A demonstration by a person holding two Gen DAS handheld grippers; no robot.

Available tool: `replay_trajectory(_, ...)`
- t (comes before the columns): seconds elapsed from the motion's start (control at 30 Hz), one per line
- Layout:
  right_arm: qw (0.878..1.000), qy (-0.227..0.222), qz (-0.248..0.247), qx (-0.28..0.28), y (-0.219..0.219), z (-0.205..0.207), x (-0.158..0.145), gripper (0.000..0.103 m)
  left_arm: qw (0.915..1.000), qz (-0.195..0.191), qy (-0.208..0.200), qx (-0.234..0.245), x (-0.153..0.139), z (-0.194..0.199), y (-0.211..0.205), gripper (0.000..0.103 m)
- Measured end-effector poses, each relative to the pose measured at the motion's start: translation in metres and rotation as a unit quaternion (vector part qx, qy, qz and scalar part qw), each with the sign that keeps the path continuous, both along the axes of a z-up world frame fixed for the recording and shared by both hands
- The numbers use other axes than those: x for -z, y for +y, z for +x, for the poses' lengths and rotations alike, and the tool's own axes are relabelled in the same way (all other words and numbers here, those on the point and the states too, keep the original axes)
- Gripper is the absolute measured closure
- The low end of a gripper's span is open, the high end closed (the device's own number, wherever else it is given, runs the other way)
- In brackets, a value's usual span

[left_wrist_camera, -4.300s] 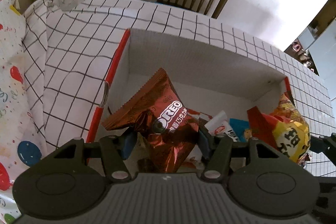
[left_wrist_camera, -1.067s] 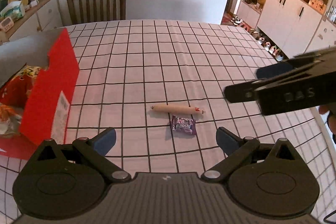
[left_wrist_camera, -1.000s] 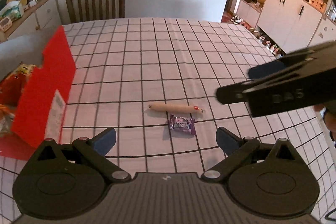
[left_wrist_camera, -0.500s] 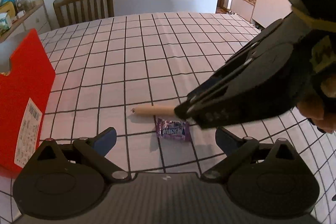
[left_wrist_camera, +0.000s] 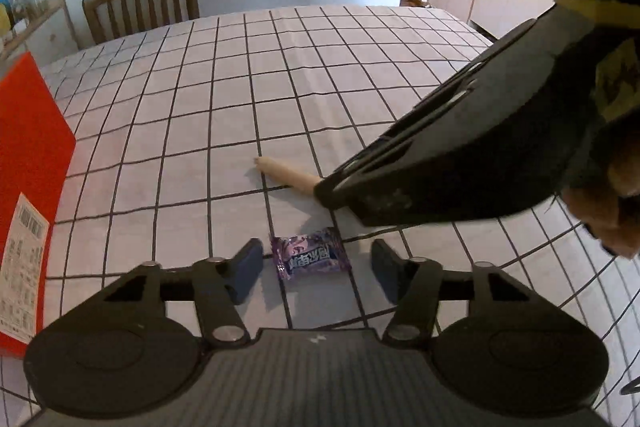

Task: Organize snacks
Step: 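Grasp the purple packet with the left gripper while the right grasps the stick snack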

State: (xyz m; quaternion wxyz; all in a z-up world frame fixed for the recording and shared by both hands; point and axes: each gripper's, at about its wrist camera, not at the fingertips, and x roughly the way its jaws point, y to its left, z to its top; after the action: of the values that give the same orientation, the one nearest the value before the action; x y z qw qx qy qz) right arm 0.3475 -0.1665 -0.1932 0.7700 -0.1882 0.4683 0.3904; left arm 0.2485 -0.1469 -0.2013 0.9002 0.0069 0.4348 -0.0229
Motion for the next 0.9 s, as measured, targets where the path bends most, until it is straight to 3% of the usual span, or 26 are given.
replay_trajectory(0.17,0.999,0.009,0.011,0.034,-0.017,0.001,0.001,0.094,0.9999,0.013,-0.001,0.003,0.001,-0.001,-0.007,0.069)
replay_trajectory(0.5,0.994,0.007,0.021,0.11,-0.045,-0.014,-0.007,0.095,0.9996,-0.002,0.02,-0.02,-0.005,0.002,0.003,0.072)
replay_trajectory(0.9,0.985,-0.004,0.04,0.17,-0.063,-0.057,-0.023,0.096,0.9984,-0.021,0.026,-0.045,-0.027,-0.035,0.02,0.072)
